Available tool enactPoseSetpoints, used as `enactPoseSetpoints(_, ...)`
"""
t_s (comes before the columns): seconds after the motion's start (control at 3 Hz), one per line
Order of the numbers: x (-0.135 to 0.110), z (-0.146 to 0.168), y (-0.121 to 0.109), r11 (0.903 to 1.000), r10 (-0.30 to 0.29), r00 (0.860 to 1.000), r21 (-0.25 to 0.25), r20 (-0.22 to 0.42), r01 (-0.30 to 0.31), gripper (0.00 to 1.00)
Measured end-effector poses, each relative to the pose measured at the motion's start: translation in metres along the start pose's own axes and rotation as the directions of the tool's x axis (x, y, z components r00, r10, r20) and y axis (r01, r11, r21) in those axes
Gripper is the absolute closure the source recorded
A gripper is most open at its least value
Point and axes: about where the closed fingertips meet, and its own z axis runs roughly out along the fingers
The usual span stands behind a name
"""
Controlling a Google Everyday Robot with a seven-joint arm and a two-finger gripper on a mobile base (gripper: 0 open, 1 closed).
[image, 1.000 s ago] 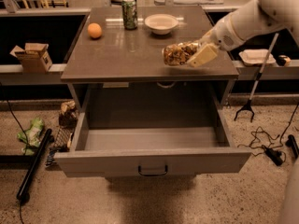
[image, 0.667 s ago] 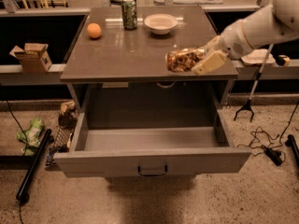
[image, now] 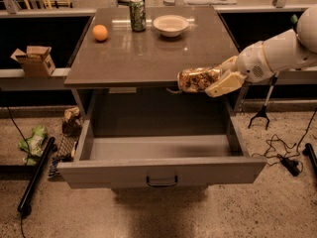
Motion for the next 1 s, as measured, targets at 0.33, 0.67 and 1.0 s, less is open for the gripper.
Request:
enactPoseSetpoints(0.33,0.028,-0.001,0.017,0.9990,0.038,0.999,0.022,-0.002,-0.038,1.00)
enactPoseSetpoints(0.67,0.077,0.011,0.036,0.9924,0.112,0.993,0.054,-0.029,-0.111,1.00)
enactPoseSetpoints(1.0,0.115,0.033,0.033,0.9817,0.164,0.986,0.104,-0.034,-0.160,1.00)
